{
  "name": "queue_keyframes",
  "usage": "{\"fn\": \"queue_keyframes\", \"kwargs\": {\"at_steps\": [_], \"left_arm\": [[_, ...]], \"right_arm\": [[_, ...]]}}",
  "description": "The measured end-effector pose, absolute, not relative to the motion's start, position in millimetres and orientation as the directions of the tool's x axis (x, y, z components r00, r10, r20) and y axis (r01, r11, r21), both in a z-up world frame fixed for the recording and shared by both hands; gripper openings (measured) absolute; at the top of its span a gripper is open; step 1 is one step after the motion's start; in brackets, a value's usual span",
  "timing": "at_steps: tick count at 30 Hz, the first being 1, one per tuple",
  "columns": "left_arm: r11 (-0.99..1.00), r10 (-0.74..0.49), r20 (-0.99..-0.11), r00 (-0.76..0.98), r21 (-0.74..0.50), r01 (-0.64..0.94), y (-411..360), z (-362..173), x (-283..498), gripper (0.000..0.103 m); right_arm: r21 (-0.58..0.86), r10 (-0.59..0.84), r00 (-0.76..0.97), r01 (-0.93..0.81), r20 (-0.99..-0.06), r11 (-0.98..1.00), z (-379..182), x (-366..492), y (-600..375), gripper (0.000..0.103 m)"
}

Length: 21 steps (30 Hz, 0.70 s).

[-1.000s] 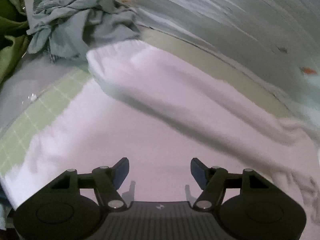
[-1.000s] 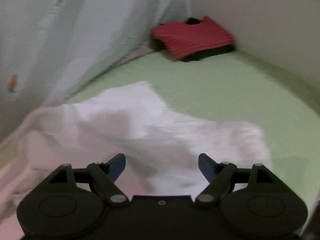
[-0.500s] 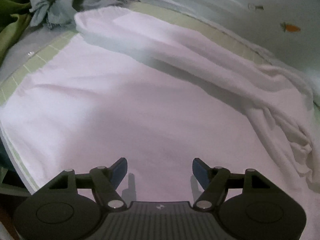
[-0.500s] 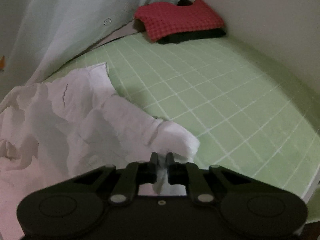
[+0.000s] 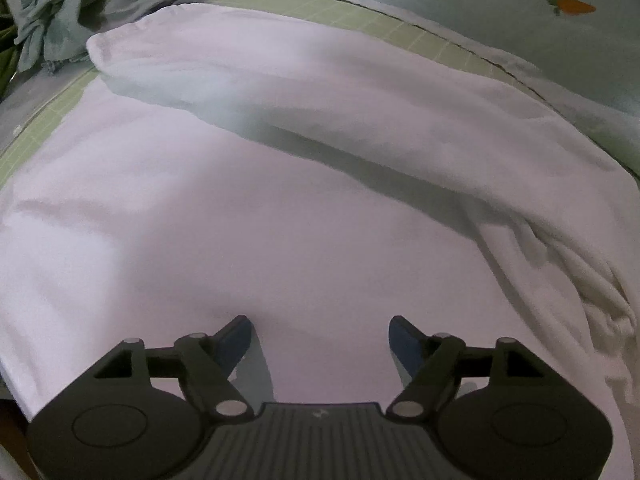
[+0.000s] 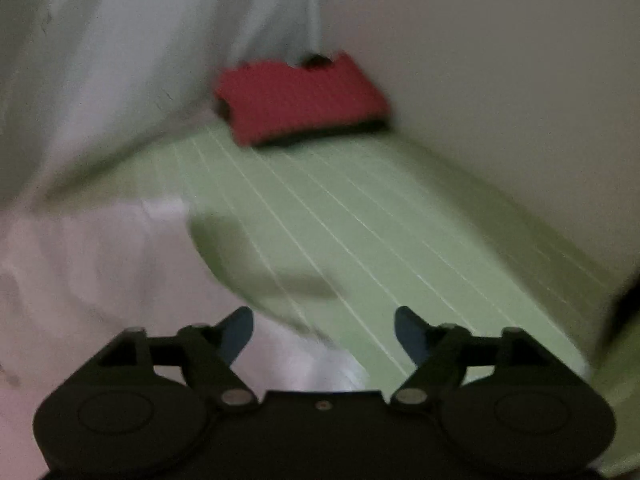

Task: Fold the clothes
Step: 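Release the shirt with the left gripper and move both tools back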

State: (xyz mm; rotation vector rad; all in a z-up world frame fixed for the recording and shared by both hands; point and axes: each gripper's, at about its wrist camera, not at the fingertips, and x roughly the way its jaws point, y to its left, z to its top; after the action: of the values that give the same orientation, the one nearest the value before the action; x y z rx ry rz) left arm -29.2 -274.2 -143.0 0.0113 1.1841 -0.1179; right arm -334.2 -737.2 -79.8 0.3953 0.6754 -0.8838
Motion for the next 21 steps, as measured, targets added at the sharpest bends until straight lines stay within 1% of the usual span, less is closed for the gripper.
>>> {"fn": "queue_keyframes", "kwargs": {"at_steps": [3, 4, 6, 10, 12, 13, 14, 15, 16, 17, 20, 21], "left_arm": [[0.997, -0.064, -0.925, 0.373, -0.041, 0.069, -283, -148, -15, 0.078], [0.997, -0.056, -0.926, 0.373, -0.035, 0.064, -286, -149, -10, 0.082], [0.998, -0.037, -0.925, 0.379, -0.013, 0.067, -295, -151, -5, 0.086], [0.998, -0.009, -0.921, 0.390, 0.015, 0.060, -304, -153, -1, 0.092], [0.998, -0.006, -0.919, 0.395, 0.016, 0.053, -306, -153, -2, 0.094], [0.999, -0.004, -0.918, 0.397, 0.017, 0.051, -306, -153, -3, 0.095], [0.999, -0.003, -0.916, 0.400, 0.019, 0.051, -306, -153, -4, 0.095], [0.998, -0.002, -0.916, 0.402, 0.021, 0.051, -307, -154, -4, 0.097], [0.998, -0.001, -0.915, 0.404, 0.022, 0.052, -307, -156, -4, 0.098], [0.998, -0.001, -0.916, 0.402, 0.023, 0.053, -306, -156, -4, 0.099], [0.998, -0.002, -0.916, 0.400, 0.023, 0.057, -306, -157, -2, 0.102], [0.998, -0.003, -0.916, 0.401, 0.023, 0.060, -306, -158, -1, 0.103]], "right_arm": [[0.126, -0.501, 0.549, 0.748, -0.669, 0.652, -83, -289, -759, 0.083], [0.153, -0.473, 0.575, 0.727, -0.668, 0.669, -86, -273, -768, 0.083], [0.193, -0.418, 0.609, 0.691, -0.674, 0.696, -96, -239, -785, 0.083], [0.161, -0.365, 0.579, 0.664, -0.729, 0.731, -118, -176, -810, 0.082], [0.152, -0.338, 0.558, 0.654, -0.758, 0.741, -126, -155, -818, 0.076], [0.169, -0.314, 0.569, 0.639, -0.760, 0.751, -128, -150, -819, 0.071], [0.188, -0.287, 0.586, 0.618, -0.758, 0.763, -129, -146, -821, 0.062], [0.212, -0.255, 0.612, 0.586, -0.749, 0.782, -129, -146, -820, 0.049], [0.236, -0.210, 0.634, 0.543, -0.744, 0.806, -129, -146, -821, 0.019], [0.231, -0.191, 0.634, 0.521, -0.750, 0.822, -130, -143, -820, 0.009], [0.133, -0.245, 0.633, 0.489, -0.735, 0.862, -123, -140, -819, 0.005], [0.144, -0.287, 0.624, 0.547, -0.727, 0.824, -122, -144, -831, 0.005]]}}
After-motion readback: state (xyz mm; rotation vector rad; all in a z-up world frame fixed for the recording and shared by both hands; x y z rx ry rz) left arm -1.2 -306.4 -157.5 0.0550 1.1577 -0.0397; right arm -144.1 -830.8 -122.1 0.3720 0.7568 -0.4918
